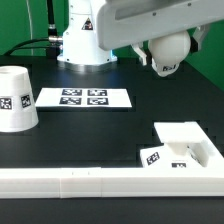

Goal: Assemble lamp

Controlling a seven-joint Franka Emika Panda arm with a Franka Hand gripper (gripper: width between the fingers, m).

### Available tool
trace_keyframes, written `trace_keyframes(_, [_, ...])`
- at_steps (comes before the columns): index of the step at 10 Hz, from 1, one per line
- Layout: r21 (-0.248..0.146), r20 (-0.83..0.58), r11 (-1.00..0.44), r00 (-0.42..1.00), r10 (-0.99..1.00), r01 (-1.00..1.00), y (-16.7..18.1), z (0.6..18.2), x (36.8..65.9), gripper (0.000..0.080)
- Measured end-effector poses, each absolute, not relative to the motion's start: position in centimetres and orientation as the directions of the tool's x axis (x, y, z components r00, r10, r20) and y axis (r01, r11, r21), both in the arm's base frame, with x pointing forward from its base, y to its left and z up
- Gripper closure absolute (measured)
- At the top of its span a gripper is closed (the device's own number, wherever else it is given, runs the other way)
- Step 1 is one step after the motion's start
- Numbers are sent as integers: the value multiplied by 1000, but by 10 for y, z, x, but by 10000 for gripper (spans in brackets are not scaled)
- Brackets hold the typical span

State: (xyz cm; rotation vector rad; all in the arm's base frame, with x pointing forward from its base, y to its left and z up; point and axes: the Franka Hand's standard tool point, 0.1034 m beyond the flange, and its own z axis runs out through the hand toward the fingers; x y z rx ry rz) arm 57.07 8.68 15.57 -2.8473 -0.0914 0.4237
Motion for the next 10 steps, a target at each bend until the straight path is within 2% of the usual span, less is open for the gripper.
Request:
trace_keyframes(2, [-228, -81, -973, 996, 43, 23, 81, 154, 585, 223])
trace_keyframes(6, [-161, 176, -986, 984, 7, 35, 70, 149, 591, 223])
trace_keyframes(8, [-103, 332, -990, 942, 56, 95, 81, 159, 604, 223])
trace_keyframes(9, [-91, 359, -989, 930, 75, 115, 85, 165, 606, 223])
trace_keyframes(10, [-73, 459, -992, 887, 59, 104, 79, 169, 613, 223])
